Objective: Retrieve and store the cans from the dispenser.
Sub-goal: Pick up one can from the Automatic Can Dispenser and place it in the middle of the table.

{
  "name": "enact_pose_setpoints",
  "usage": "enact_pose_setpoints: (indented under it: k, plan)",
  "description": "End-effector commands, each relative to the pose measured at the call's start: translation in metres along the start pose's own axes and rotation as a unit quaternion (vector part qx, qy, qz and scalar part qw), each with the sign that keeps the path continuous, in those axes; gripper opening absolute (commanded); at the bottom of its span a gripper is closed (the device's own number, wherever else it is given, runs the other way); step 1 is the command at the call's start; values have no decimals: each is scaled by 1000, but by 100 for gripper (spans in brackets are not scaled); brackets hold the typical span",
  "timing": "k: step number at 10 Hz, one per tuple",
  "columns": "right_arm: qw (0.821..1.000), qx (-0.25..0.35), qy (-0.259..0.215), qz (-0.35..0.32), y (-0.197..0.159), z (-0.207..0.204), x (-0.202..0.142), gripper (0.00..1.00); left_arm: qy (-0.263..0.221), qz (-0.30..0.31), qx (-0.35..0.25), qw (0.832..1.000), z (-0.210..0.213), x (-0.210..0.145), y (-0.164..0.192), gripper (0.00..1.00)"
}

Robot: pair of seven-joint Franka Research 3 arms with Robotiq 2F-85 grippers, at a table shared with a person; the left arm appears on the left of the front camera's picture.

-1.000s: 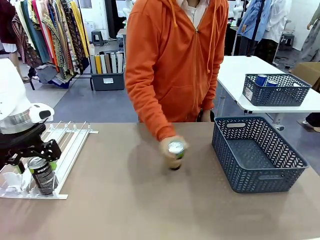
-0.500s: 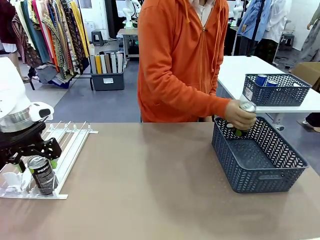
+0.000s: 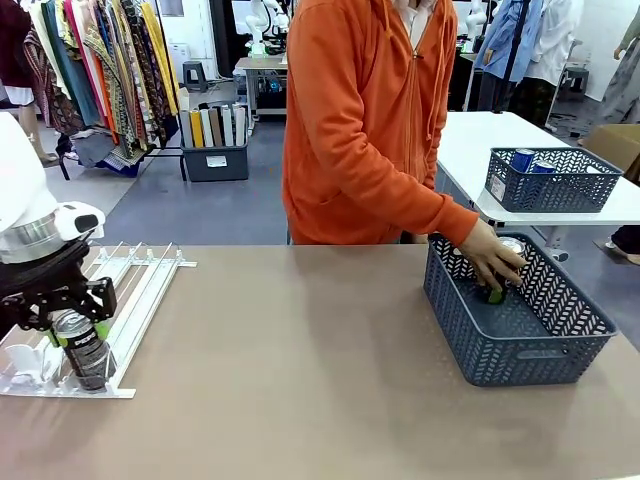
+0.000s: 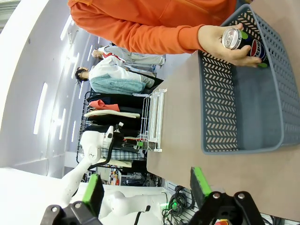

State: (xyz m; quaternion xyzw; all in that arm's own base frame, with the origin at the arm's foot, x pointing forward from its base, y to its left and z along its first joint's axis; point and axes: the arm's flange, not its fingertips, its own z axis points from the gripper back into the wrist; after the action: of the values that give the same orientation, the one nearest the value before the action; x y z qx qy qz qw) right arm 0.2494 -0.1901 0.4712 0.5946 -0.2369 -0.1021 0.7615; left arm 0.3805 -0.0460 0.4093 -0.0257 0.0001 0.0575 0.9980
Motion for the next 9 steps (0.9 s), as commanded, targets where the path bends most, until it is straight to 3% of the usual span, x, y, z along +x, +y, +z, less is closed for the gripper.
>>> enact_pose_setpoints:
  k: [1, 5, 9]
  plan:
    - [1000, 13, -8, 4, 4, -1, 3, 100, -5, -7, -17, 1000, 1, 3, 0, 0]
    - [1000, 13, -8, 4, 4, -1, 3, 100, -16, -9, -20, 1000, 5, 0, -1, 0]
    - [1000, 13, -8, 4, 4, -1, 3, 100, -122, -36, -36, 991, 112, -45, -6, 0]
